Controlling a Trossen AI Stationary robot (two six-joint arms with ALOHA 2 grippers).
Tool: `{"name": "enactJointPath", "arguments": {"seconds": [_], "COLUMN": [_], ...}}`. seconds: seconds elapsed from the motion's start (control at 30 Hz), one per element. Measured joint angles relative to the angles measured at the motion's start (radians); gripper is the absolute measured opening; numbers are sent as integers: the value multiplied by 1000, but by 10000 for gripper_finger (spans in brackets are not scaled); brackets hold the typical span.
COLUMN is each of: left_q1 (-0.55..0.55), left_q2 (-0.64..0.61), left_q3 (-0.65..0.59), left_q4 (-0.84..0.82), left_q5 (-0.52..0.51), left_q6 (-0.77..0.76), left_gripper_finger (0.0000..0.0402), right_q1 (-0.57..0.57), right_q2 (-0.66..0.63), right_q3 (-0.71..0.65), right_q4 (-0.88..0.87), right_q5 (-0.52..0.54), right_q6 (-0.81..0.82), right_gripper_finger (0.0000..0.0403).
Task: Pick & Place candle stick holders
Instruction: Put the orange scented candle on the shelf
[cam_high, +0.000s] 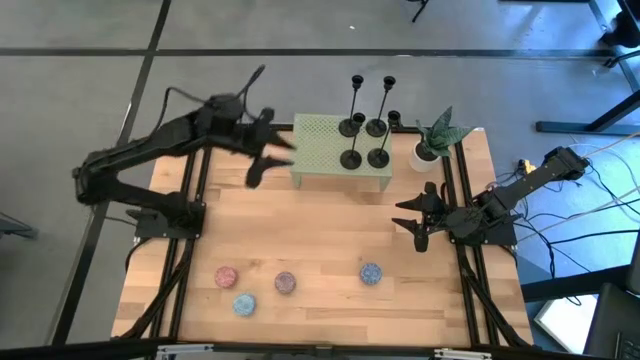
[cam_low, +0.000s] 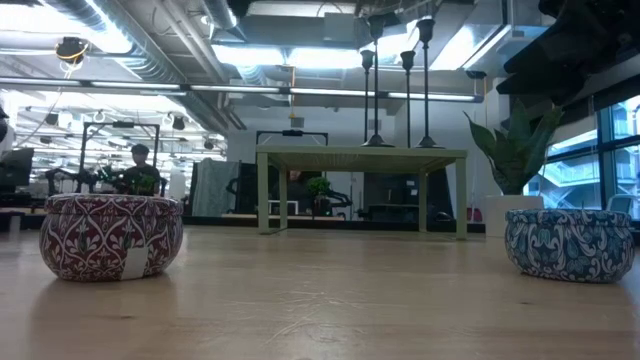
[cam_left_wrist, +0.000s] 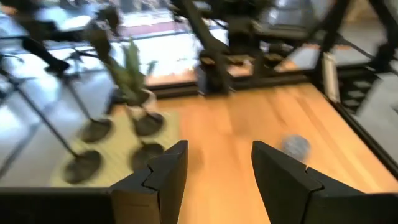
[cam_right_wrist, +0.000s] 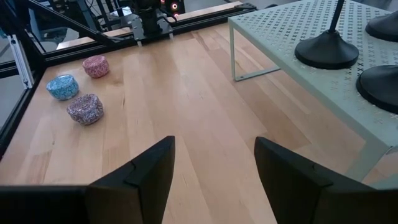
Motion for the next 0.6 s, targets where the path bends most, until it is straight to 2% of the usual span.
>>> {"name": "enactJointPath", "arguments": {"seconds": [0.2,0.33,0.47,0.6], "left_q1": [-116,-196,-256,-303], "left_q2": [-190,-290,-352,-368], "left_q3": [-274,-410,-493,-534], "left_q4": [7,5,-48,-97], "left_q5": [-6,-126,-227,-231], "left_q6": [-21,-163,-298,-423], "left_gripper_finger": [175,175,171,169], "right_q1": [0,0,-22,-78], "right_q2": [0,5,25,50], "right_q3": [0,0,0,0], "right_q4": [1,29,105,242], "right_q5": [18,62,139,129], "right_q6": [56,44,-51,-205], "right_gripper_finger": [225,225,225,225]}}
